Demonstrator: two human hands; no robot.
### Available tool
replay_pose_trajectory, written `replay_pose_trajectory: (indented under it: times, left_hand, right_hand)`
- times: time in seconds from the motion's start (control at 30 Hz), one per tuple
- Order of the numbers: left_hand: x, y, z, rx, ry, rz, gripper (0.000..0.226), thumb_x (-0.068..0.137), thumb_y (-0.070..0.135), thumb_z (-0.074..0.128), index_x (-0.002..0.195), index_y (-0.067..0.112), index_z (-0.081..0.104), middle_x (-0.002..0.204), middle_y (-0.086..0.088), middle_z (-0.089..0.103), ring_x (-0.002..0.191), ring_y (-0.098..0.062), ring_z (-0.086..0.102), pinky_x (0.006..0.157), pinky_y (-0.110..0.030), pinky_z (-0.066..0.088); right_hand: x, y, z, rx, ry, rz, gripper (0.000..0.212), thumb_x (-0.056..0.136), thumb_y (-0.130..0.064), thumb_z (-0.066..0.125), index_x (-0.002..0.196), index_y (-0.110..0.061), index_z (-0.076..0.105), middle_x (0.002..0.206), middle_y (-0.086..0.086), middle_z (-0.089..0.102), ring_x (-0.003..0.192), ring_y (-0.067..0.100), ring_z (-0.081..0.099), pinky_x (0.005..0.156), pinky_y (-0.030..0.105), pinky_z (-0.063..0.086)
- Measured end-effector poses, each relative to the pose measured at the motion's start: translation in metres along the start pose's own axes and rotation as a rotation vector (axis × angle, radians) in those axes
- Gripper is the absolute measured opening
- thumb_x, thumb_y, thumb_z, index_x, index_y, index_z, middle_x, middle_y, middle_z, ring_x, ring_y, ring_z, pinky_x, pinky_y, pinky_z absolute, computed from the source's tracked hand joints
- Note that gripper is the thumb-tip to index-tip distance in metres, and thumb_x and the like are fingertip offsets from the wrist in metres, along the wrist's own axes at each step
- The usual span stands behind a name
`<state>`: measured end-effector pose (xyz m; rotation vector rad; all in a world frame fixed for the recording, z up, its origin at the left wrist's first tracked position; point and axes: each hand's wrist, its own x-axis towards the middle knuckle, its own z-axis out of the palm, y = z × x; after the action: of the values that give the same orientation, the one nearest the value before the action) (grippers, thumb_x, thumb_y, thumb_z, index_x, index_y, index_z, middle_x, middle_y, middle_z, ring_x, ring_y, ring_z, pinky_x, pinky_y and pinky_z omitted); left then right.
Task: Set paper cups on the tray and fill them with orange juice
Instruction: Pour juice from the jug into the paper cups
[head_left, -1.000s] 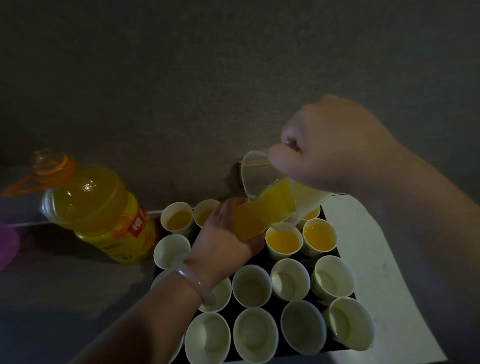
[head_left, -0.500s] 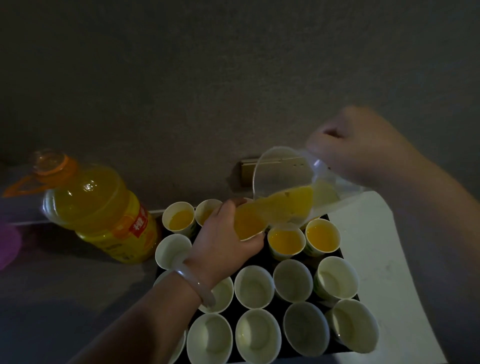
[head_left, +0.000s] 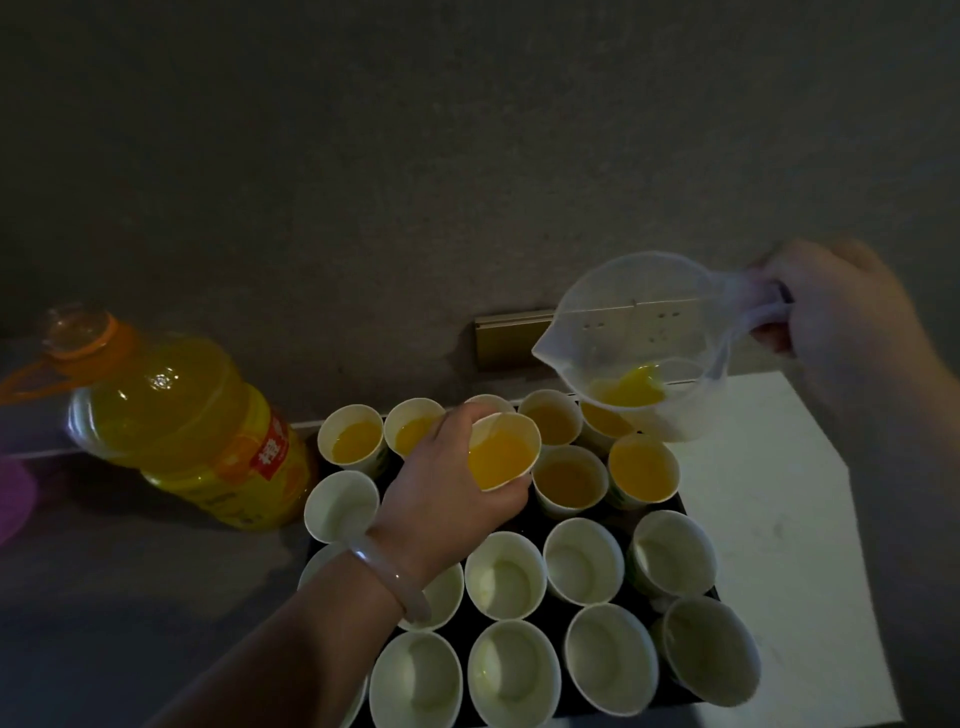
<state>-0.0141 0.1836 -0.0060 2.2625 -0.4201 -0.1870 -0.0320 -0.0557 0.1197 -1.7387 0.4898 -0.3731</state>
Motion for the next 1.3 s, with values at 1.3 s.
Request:
replay_pose_trajectory:
  times: [1.3]
  left_hand:
    - [0.010,-0.024,0.025,0.503,-0.288,-0.010,0.077,0.079,0.054,0.068,0.142,0.028,0.032,0.143,0.003,0.042,0.128,-0.017,0.044,0.102,-0.031,0.039]
  right_hand:
    - [-0.007,0.022,0.003,-0.059,0.093,0.104,0.025,0.088,-0.016,0.047,0.065,-0.011,0.054,0.057,0.003,0.050,0.032,0.000,0.042,0.031,0.010,0.028]
